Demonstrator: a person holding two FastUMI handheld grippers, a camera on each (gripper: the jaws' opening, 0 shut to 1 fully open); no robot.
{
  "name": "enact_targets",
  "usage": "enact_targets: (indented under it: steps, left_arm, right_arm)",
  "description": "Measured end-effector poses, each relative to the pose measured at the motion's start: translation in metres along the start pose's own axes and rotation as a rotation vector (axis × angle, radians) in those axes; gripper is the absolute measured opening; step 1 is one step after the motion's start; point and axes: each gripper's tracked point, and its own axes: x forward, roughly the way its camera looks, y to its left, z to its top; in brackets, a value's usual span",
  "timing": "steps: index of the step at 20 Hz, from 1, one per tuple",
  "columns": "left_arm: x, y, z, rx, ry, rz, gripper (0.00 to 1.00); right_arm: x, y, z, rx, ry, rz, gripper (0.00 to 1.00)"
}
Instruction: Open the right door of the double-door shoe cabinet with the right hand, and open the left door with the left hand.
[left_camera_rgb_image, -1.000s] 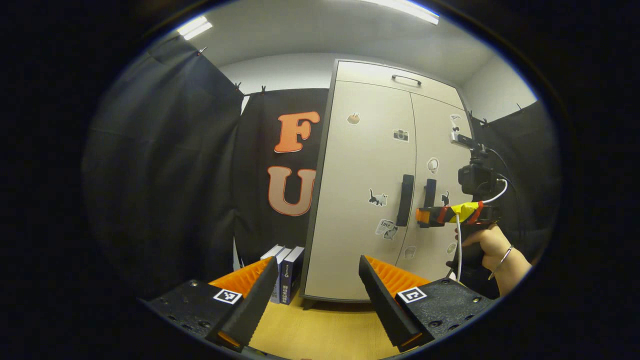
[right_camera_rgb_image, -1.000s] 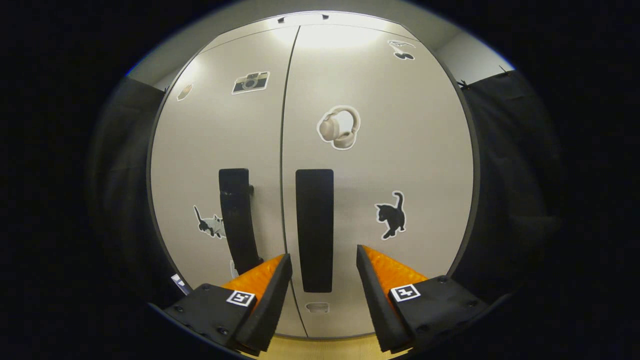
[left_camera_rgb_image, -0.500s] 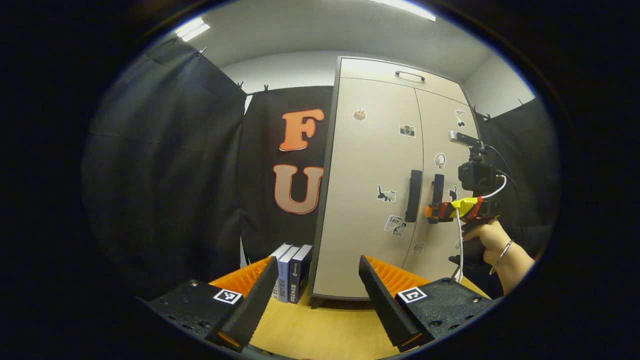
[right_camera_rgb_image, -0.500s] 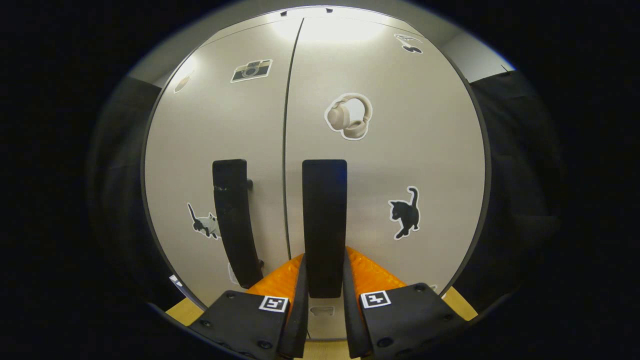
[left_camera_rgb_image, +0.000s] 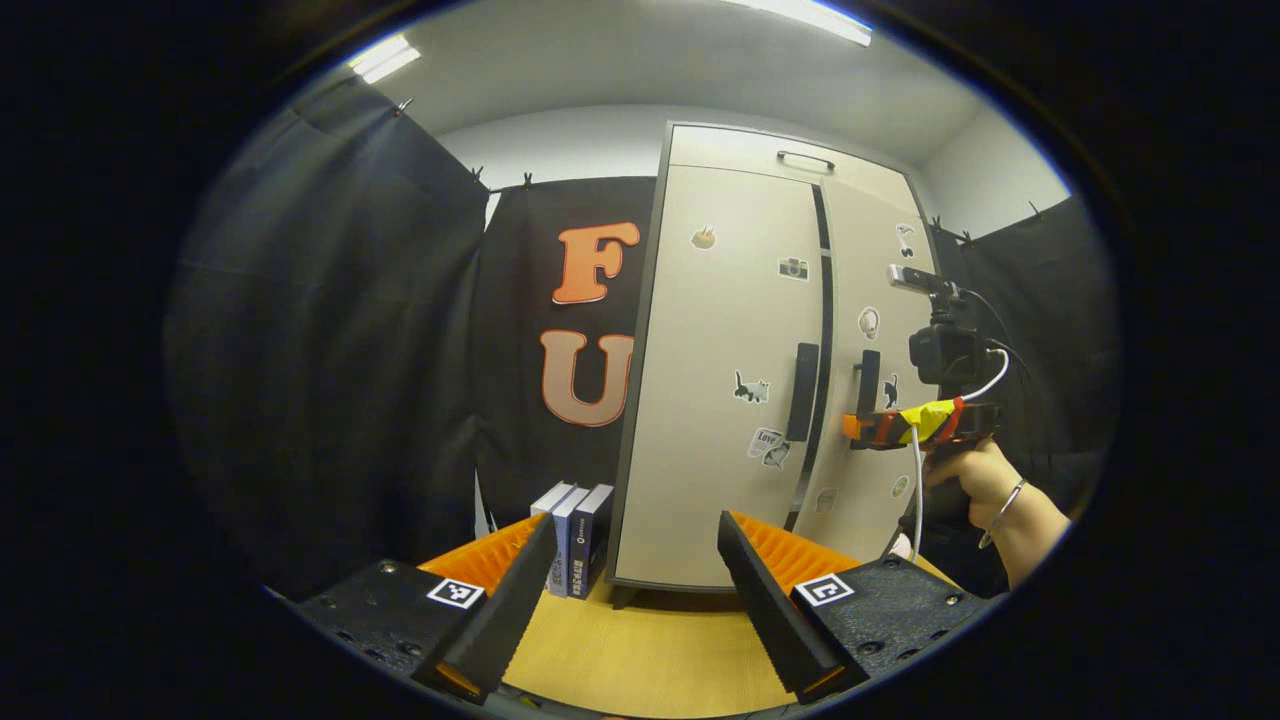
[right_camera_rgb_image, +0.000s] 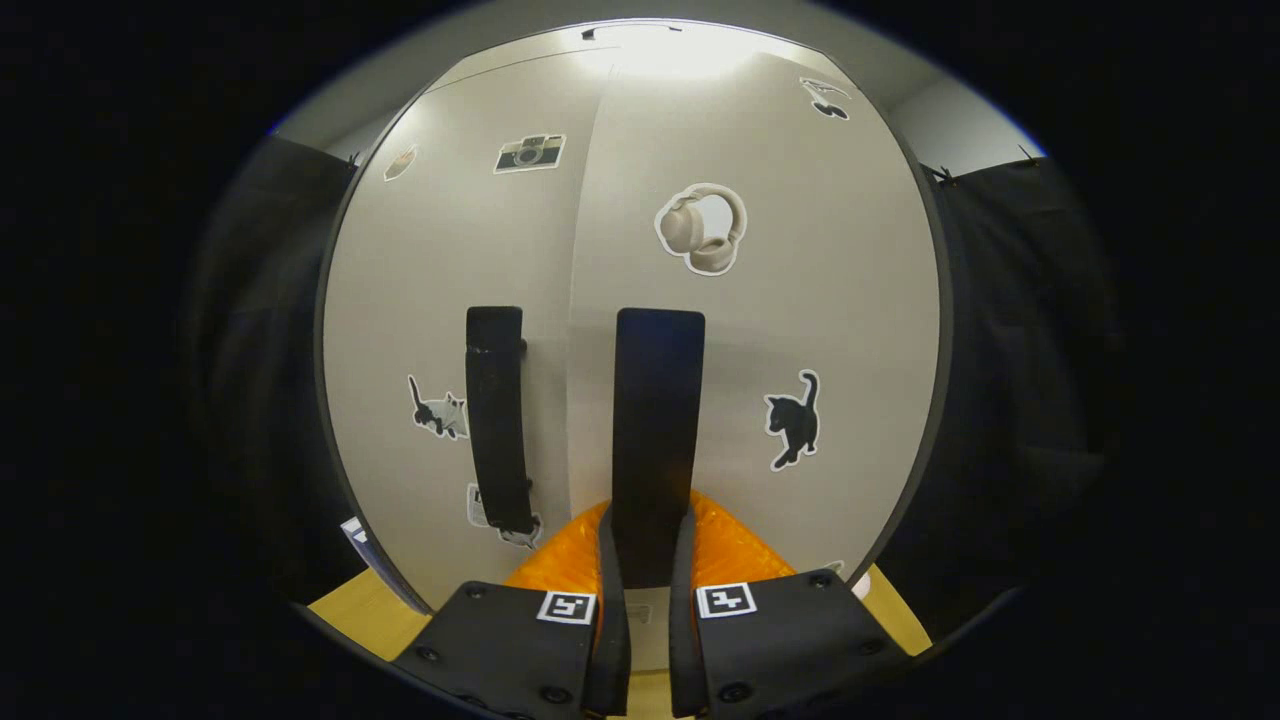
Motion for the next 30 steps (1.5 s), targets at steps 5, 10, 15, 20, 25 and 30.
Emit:
enact_targets:
  steps: [5, 10, 15, 20, 25, 30]
  left_arm:
    - [-0.023, -0.004, 0.007, -0.016, -0.013, -0.013, 0.98]
    - [-0.035, -0.018, 0.011, -0.017, -0.012, -0.042, 0.98]
    - [-0.037, -0.035, 0.014, -0.007, -0.011, -0.076, 0.98]
    - [-0.032, -0.050, 0.013, -0.008, -0.010, -0.104, 0.98]
    - [-0.027, -0.060, 0.015, -0.009, -0.006, -0.119, 0.98]
    - [-0.026, -0.061, 0.019, 0.008, -0.020, -0.116, 0.98]
  right_arm:
    - [-0.024, -0.015, 0.000, -0.012, -0.039, -0.016, 0.23]
    - [-0.043, -0.022, -0.003, 0.038, -0.028, 0.004, 0.23]
    - [-0.052, -0.032, -0.007, 0.019, -0.034, -0.002, 0.23]
    - [-0.062, -0.044, -0.016, -0.061, -0.024, -0.008, 0.22]
    - [-0.060, -0.044, -0.022, 0.011, -0.006, 0.022, 0.21]
    - [-0.087, -0.082, -0.021, 0.009, -0.030, 0.008, 0.07]
